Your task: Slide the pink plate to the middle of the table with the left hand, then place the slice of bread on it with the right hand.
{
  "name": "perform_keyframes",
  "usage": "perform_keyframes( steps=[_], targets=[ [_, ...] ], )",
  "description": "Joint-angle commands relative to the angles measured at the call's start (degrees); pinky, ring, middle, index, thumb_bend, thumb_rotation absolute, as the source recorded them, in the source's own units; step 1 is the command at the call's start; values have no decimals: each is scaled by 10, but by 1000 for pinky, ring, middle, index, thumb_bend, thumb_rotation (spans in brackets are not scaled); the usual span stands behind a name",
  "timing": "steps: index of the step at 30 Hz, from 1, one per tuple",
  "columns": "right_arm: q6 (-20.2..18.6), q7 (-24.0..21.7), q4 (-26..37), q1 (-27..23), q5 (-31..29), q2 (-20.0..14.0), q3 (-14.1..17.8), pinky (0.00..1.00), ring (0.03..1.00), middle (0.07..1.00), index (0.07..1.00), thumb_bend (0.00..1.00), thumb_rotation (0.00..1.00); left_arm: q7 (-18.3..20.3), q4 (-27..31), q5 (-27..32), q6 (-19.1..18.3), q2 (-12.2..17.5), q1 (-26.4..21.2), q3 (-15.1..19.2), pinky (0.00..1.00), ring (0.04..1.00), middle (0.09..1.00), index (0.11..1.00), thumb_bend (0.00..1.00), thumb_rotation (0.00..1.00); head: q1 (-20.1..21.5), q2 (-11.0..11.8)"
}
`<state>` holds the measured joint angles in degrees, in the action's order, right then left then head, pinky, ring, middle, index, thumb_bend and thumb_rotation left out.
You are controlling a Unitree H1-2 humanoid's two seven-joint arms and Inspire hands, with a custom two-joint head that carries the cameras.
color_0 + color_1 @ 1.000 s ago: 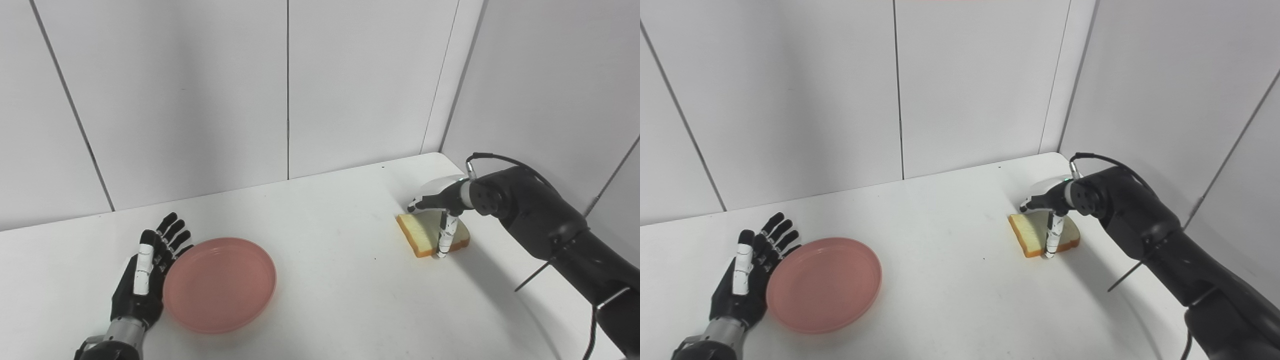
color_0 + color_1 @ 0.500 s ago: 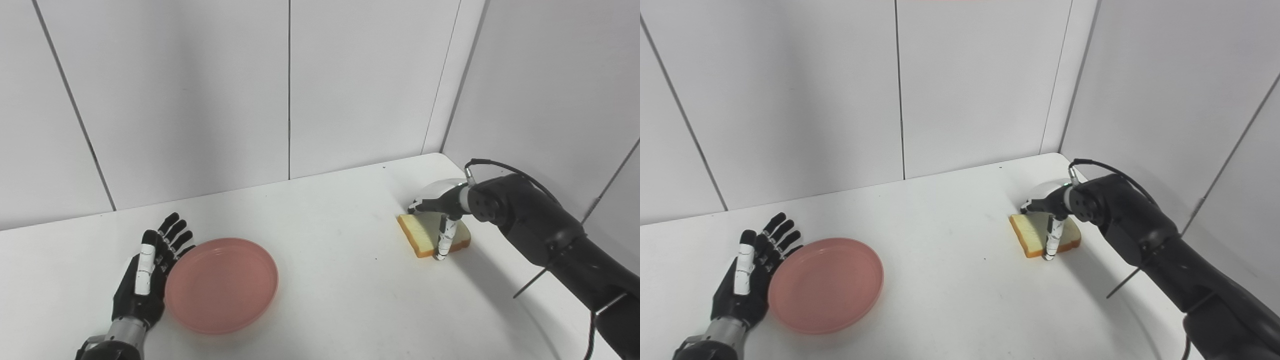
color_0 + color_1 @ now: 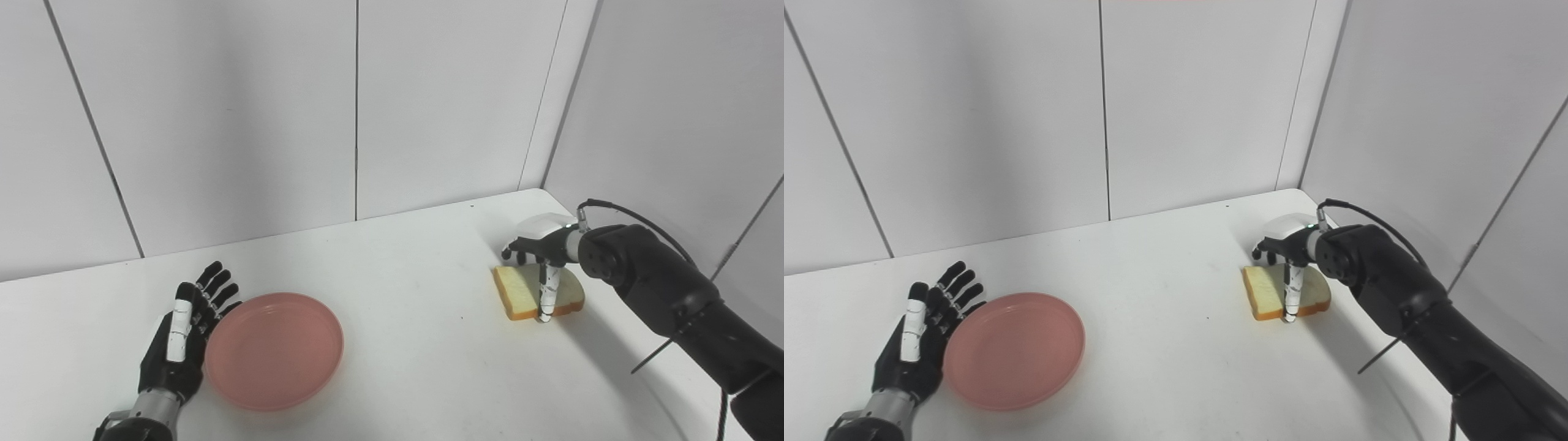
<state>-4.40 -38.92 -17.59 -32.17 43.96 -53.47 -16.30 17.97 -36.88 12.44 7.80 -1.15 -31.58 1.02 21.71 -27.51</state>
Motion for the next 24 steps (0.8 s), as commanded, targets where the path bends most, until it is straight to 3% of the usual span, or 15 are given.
perform_keyframes(
  steps=[1,14,24],
  targets=[
    [-8,-14,0,4,-9,-13,0,463,498,565,821,843,194,-1,-5,1,-13,-1,8,0,818,899,930,869,906,887,0,0],
    [-24,-40,24,-2,-2,-14,-6,539,574,641,821,860,251,-2,-2,1,-16,-2,6,1,813,902,920,868,906,892,-2,0],
    [-26,-70,90,-27,-18,-11,2,432,490,584,829,891,252,-5,-3,0,-16,-6,6,1,826,902,923,863,901,885,-5,0]
  ],
)
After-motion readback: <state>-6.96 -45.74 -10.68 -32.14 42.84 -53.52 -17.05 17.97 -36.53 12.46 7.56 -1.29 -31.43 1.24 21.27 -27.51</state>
